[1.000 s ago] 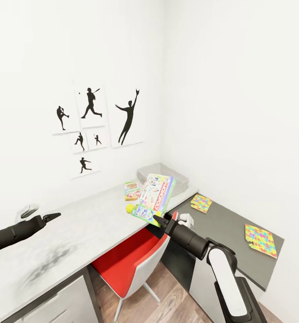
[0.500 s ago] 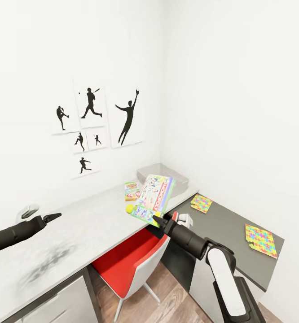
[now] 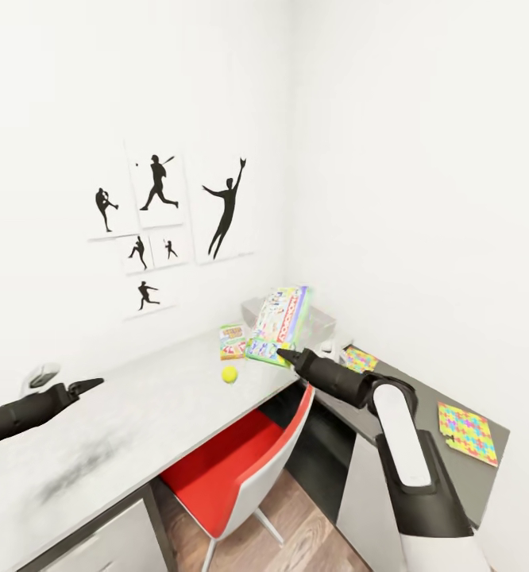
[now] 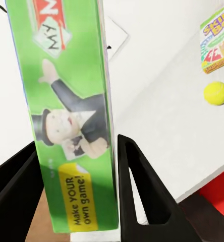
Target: Put all the toys in the child's room - the three board games (two on the bed and one on the table), the two jigsaw puzzles on the table, and the tennis ball on the table - inside the toy box on the table in the child's room.
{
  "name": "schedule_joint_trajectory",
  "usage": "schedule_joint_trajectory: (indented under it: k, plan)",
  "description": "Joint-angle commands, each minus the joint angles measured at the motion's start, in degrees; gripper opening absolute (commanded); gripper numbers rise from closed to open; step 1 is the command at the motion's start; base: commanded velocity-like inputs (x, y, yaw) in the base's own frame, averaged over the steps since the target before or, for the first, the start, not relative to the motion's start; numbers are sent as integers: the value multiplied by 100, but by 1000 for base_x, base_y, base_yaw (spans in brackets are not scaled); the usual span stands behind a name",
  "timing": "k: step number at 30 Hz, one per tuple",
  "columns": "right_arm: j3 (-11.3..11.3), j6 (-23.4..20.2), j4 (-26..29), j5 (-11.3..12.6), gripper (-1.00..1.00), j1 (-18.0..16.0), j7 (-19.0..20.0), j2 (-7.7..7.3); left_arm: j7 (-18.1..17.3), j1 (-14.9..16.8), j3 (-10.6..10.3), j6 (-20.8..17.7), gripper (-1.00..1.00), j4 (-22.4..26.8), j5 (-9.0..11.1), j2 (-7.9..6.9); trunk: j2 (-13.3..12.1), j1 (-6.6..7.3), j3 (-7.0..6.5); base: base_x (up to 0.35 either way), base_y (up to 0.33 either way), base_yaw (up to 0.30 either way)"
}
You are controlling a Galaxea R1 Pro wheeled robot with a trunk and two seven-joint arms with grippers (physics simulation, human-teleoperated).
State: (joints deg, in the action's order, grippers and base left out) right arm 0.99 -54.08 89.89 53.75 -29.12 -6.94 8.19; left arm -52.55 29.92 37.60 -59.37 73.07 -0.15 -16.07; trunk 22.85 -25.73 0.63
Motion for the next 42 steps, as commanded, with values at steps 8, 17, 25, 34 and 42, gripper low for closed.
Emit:
schedule_joint_trajectory:
  k: [8,17,25,34,42]
  plan:
    - [-372,-445,-327,514,-100,-1106,-1382,-6,-35,5,-27,-42,100,-28,-12,-93,7,-6,7,164,0,0]
    - [-355,-481,-1046,566,-100,-1678,-2117,22,-26,13,-37,-33,100,-30,-25,-117,7,-6,7,105,0,0]
    - [-341,-467,-952,616,-100,-1721,-2242,106,-19,6,-51,-20,100,-30,-29,-102,7,-6,7,112,0,0]
    - [-336,-463,-845,622,-100,-1720,-2259,181,-24,5,-59,-31,100,-30,-29,-99,7,-6,7,286,-57,0]
    - [-336,-463,-844,626,-100,-1720,-2259,181,-27,5,-56,-38,100,-30,-22,-102,7,-6,30,102,-79,69]
